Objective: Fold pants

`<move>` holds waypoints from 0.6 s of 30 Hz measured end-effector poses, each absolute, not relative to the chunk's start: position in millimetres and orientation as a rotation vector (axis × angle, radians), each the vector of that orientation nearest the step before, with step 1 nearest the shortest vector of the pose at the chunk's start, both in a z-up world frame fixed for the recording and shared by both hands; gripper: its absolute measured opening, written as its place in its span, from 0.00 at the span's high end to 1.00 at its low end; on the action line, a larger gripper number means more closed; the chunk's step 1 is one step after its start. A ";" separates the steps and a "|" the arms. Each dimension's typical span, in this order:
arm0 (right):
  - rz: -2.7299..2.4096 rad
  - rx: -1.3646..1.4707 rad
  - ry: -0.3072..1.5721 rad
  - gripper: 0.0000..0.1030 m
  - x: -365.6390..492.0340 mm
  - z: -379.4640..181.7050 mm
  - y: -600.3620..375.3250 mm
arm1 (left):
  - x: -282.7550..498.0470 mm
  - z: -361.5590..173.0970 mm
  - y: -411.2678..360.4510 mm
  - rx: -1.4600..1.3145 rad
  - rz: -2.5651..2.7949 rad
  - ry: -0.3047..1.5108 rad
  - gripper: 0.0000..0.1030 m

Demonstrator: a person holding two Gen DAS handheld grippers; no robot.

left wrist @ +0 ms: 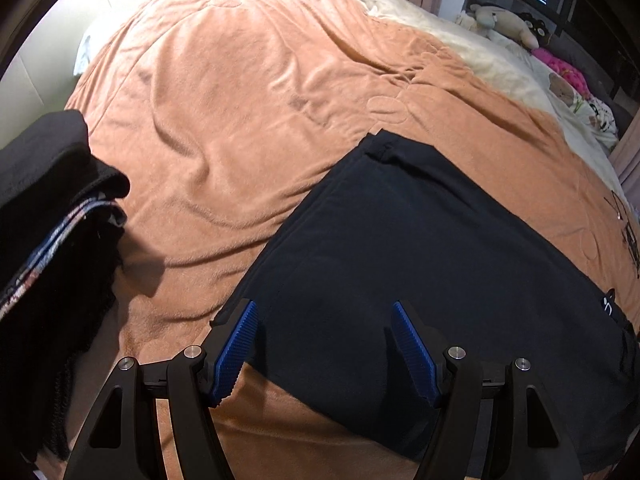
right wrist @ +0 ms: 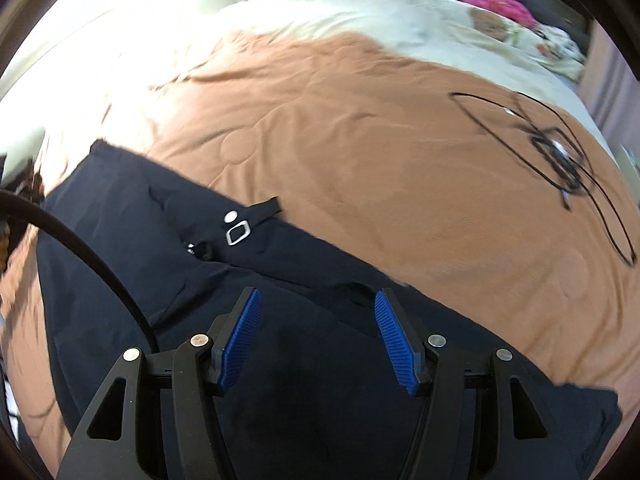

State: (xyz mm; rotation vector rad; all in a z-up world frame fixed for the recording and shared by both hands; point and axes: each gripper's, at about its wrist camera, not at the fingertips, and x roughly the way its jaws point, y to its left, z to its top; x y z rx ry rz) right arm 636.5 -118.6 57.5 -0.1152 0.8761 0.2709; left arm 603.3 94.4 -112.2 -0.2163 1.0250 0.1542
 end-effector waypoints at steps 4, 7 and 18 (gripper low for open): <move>0.310 -0.175 0.917 0.43 665.0 44.5 -102.7 | 599.4 -119.1 97.7 -0.224 0.149 1.039 0.31; 0.330 -0.218 0.941 0.43 677.9 34.7 -91.2 | 597.6 -123.2 98.6 -0.217 0.148 1.048 0.31; 0.375 -0.385 1.046 0.54 690.2 -1.3 -52.2 | 590.3 -137.5 102.7 -0.215 0.143 1.087 0.31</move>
